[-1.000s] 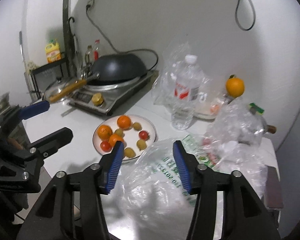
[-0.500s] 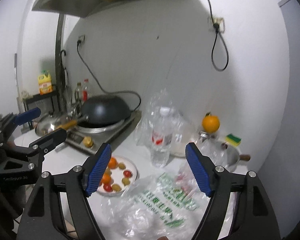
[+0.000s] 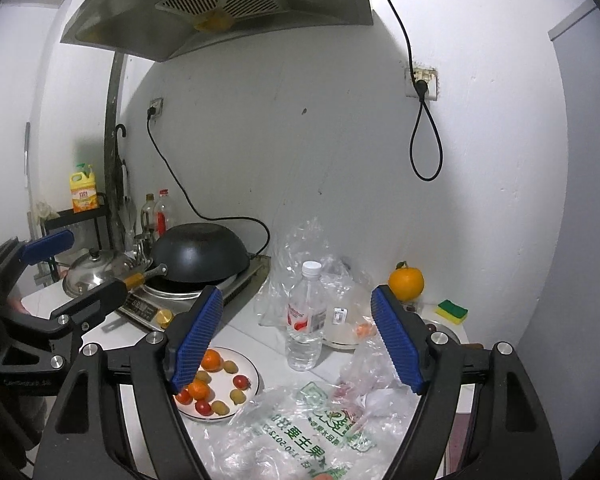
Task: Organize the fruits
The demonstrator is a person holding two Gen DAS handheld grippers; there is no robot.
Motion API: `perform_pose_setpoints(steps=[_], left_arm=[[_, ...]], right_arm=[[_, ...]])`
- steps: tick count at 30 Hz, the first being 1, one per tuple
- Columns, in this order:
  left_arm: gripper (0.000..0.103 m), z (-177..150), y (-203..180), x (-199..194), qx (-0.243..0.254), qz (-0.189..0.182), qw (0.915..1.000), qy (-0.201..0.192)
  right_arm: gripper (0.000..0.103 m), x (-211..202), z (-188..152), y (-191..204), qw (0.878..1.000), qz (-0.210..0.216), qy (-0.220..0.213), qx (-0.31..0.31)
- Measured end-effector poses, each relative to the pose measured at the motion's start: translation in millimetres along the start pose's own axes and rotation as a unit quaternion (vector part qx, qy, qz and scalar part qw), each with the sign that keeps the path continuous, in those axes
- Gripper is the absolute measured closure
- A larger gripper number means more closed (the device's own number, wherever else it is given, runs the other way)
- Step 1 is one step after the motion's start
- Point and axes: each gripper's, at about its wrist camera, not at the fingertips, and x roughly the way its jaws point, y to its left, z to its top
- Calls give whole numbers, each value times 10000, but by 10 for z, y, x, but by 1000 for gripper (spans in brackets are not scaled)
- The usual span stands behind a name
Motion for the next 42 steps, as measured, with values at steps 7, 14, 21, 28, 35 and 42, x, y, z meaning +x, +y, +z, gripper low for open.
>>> perform_pose_setpoints(steps=[7, 14, 21, 28, 35, 42], left_arm=[[1, 15, 15, 35, -66, 59, 10000, -7], [1, 22, 9, 83, -81, 70, 9999, 17], [1, 23, 11, 127, -110, 77, 9999, 38], [1, 32, -15, 171, -136, 52, 9999, 13], [1, 46, -14, 203, -131, 84, 9999, -2], [1, 42, -40, 219, -143, 12, 9999, -40]], right_arm=[[23, -5, 2, 0, 10000, 9, -7, 5], [23, 27, 6, -15, 10000, 17, 41, -1], [23, 78, 7, -25, 10000, 24, 20, 15], [23, 112, 8, -37, 10000, 20, 0, -3], [23, 142, 13, -60, 10000, 43, -20, 20], [23, 161, 0, -52, 10000, 39, 35, 19]])
